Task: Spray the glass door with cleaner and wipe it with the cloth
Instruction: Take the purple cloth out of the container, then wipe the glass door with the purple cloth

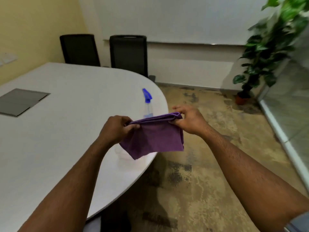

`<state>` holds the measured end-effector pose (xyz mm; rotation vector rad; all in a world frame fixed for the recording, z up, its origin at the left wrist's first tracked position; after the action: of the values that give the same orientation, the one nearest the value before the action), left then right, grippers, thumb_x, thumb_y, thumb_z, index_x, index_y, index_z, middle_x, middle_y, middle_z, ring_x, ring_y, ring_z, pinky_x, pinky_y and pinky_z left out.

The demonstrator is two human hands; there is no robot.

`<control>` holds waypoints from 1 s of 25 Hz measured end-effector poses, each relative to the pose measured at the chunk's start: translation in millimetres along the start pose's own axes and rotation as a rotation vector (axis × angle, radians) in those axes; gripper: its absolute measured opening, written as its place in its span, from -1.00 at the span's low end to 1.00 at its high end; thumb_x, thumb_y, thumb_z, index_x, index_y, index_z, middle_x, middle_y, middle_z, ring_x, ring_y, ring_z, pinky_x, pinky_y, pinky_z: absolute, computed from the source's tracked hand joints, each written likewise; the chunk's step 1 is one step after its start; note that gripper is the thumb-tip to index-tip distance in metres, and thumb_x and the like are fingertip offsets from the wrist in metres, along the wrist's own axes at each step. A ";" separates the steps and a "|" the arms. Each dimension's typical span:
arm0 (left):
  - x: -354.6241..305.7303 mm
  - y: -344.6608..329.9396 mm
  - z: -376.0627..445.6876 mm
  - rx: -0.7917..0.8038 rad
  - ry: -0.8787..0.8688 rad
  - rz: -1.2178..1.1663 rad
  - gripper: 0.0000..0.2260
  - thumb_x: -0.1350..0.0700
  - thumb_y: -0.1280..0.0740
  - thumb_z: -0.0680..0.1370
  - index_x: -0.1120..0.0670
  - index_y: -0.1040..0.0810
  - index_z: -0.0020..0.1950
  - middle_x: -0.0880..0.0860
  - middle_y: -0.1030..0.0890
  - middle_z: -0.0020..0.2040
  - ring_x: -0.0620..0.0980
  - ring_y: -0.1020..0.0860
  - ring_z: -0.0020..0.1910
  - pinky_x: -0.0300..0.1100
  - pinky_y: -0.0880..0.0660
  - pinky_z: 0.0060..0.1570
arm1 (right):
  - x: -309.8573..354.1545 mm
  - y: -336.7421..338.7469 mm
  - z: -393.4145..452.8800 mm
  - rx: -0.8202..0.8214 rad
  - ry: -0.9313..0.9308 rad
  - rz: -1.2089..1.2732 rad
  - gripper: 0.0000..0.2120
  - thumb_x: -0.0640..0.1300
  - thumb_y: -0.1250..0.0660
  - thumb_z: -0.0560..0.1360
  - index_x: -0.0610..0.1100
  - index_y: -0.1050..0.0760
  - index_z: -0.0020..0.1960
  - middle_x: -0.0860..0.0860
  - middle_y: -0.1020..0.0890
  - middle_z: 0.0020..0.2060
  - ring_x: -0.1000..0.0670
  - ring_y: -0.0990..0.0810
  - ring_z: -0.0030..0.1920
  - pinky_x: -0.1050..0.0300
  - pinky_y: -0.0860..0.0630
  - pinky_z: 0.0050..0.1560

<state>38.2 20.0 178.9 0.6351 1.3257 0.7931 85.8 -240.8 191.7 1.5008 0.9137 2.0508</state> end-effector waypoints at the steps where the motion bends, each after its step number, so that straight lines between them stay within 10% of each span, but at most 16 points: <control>1: -13.4 -8.8 -9.3 0.031 -0.048 -0.007 -0.82 -0.06 -0.50 0.46 0.05 -0.72 -0.10 -0.04 -0.66 -0.24 -0.03 -0.62 -0.17 -0.18 -0.44 -0.15 | -7.2 13.4 -26.8 -0.021 -0.046 -0.006 -0.78 -0.04 -0.51 0.41 -0.08 -0.69 0.03 0.04 -0.59 0.27 0.01 -0.51 0.27 -0.04 -0.37 0.38; 15: -297.6 -204.9 -212.5 0.274 -0.944 0.391 -0.79 -0.10 -0.30 0.57 -0.10 -0.65 0.11 0.01 -0.69 0.04 0.10 -0.60 0.09 -0.10 -0.39 0.05 | -82.2 166.4 -471.7 -0.344 -0.628 -0.288 -0.83 0.07 -0.52 0.38 0.01 -0.70 -0.11 0.12 -0.49 0.38 0.07 -0.41 0.40 -0.13 0.06 0.50; 25: -492.3 -306.3 -419.2 0.766 -0.855 -0.034 -0.78 0.11 -0.33 0.47 -0.11 -0.69 0.03 -0.04 -0.72 -0.08 0.01 -0.66 -0.01 -0.17 -0.55 -0.07 | -79.7 228.9 -751.2 -0.568 -0.896 -0.316 -0.83 0.09 -0.51 0.38 0.03 -0.71 -0.12 0.15 -0.47 0.39 0.15 -0.35 0.43 -0.01 0.09 0.49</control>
<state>-362.3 -572.8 165.0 1.3627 0.7889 -0.0943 -593.5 -641.6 159.8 1.5591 0.1622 1.0633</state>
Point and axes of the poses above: each hand's wrist, its own z-axis towards the middle knuckle, its own y-axis out of the back of the hand, x = y × z, the point moved 3 cm from there along z, towards the middle knuckle
